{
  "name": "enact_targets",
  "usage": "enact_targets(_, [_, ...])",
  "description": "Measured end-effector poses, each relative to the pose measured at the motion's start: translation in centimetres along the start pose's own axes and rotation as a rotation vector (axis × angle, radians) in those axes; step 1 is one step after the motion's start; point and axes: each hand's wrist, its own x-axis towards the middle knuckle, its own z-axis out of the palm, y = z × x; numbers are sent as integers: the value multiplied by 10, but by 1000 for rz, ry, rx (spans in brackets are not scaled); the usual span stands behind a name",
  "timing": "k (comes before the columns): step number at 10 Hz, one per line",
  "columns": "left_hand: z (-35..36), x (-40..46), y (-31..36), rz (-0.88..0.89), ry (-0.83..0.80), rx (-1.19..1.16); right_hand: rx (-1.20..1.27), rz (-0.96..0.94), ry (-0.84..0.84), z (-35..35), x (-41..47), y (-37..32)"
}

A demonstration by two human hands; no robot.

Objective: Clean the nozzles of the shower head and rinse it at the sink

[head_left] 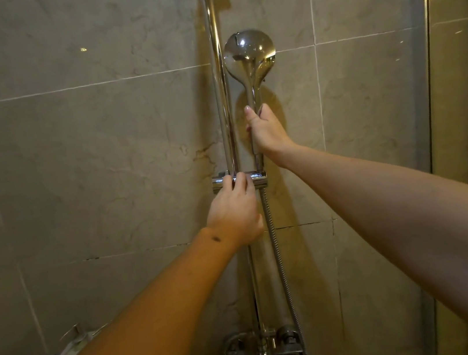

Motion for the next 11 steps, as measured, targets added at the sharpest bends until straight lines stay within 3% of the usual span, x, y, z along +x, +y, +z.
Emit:
enact_targets(7, [21, -5, 1, 7, 98, 2, 76, 184, -87, 6, -27, 25])
enact_targets(8, [21, -14, -2, 14, 77, -46, -23, 194, -57, 7, -30, 32])
enact_targets(9, [21, -37, -3, -31, 76, -98, -281, 167, 44, 10, -44, 39])
enact_targets(10, [22, -75, -5, -174, -4, -80, -443, 77, 86, 8, -85, 47])
enact_targets(11, [16, -110, -4, -334, -28, -20, -590, -21, 18, 2, -139, 47])
